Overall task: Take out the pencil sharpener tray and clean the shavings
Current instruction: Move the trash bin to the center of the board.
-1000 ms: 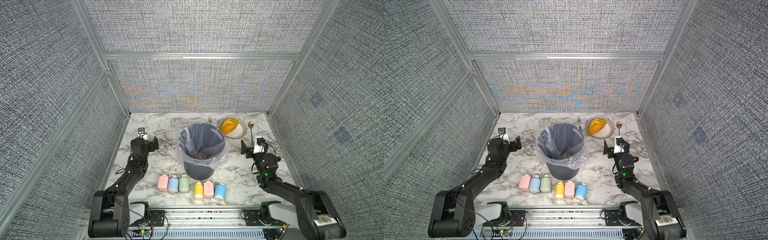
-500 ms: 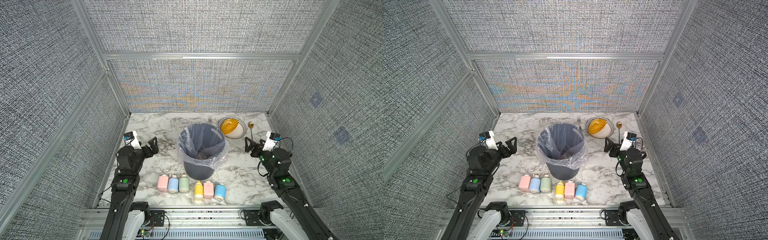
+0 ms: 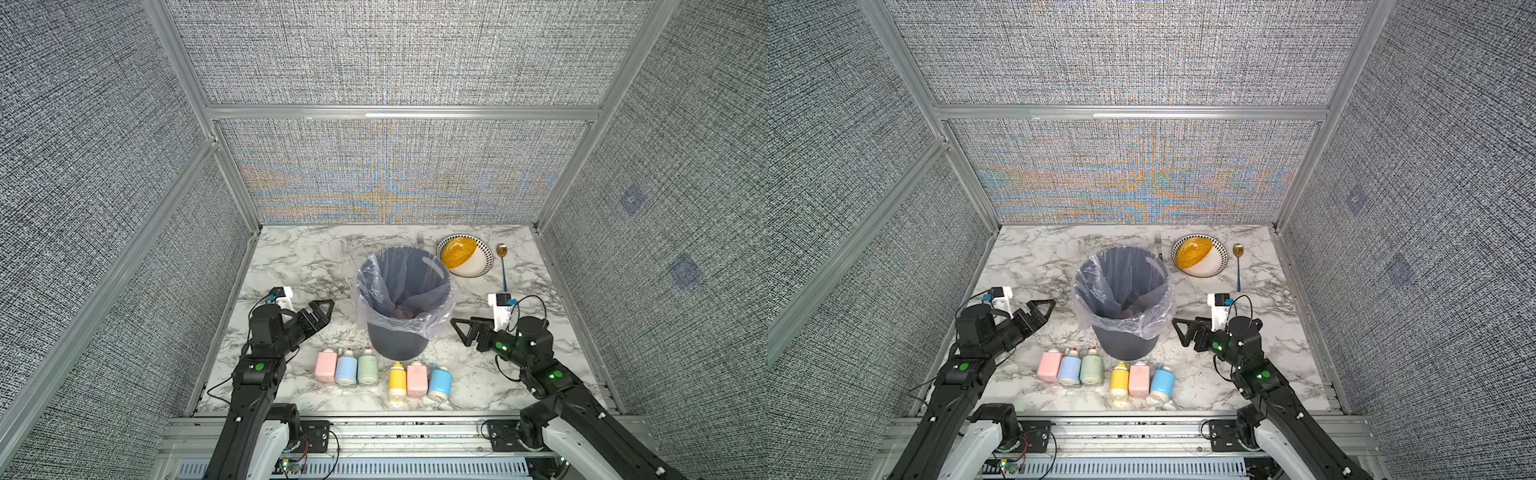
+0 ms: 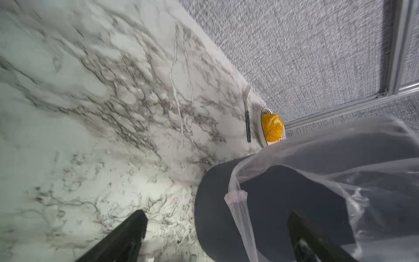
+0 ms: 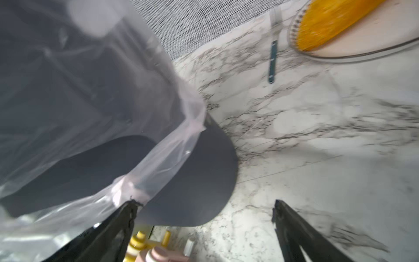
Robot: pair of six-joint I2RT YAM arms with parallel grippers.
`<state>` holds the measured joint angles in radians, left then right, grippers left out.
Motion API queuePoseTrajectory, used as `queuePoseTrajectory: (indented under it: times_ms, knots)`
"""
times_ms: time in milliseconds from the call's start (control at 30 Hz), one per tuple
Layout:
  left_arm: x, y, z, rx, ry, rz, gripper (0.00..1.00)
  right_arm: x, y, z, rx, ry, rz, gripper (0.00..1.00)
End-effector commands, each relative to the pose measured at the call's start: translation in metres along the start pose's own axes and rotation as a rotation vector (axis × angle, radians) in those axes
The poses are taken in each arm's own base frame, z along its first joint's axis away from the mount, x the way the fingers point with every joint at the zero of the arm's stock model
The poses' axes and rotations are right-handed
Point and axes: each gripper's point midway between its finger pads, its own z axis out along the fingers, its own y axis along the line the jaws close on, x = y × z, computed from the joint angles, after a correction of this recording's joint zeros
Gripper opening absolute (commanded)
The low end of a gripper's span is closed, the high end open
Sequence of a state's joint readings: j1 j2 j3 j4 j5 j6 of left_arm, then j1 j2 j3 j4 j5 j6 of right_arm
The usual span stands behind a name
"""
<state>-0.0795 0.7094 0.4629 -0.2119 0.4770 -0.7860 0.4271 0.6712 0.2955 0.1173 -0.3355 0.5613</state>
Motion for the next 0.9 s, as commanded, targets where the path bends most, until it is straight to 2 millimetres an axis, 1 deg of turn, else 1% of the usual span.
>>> queuePoseTrajectory:
  times_ms: [0, 33, 100, 167, 267, 400, 500, 633, 767, 867]
  knots:
    - [0.014, -0.02, 0.011, 0.089, 0.087, 0.023, 1.0, 0.001, 0.026, 0.008, -0.066, -0.02, -0.067, 0.97]
    - [0.018, -0.025, 0.014, 0.1, 0.104, 0.038, 1.0, 0.011, 0.028, 0.015, -0.061, 0.012, -0.077, 0.97]
    - [0.028, -0.035, 0.022, 0.119, 0.137, 0.074, 1.0, 0.022, 0.037, 0.023, -0.065, 0.032, -0.105, 0.97]
    - [0.037, -0.041, 0.03, 0.125, 0.168, 0.095, 1.0, 0.027, 0.039, 0.029, -0.045, 0.031, -0.11, 0.97]
    - [0.05, -0.048, 0.046, 0.125, 0.215, 0.121, 1.0, 0.026, 0.04, 0.039, -0.026, 0.017, -0.095, 0.97]
    - [0.064, -0.056, 0.068, 0.116, 0.259, 0.159, 1.0, 0.018, 0.035, 0.052, 0.021, -0.008, -0.081, 0.97]
    - [0.068, -0.062, 0.083, 0.107, 0.276, 0.19, 1.0, 0.01, 0.025, 0.06, 0.08, -0.03, -0.077, 0.97]
    - [0.066, -0.066, 0.101, 0.094, 0.28, 0.21, 1.0, -0.002, 0.004, 0.067, 0.161, -0.055, -0.063, 0.98]
    - [0.056, -0.07, 0.119, 0.077, 0.267, 0.238, 1.0, -0.016, -0.022, 0.073, 0.222, -0.063, -0.034, 0.98]
    - [0.05, -0.07, 0.132, 0.051, 0.264, 0.266, 1.0, -0.02, -0.041, 0.08, 0.259, -0.032, -0.029, 0.98]
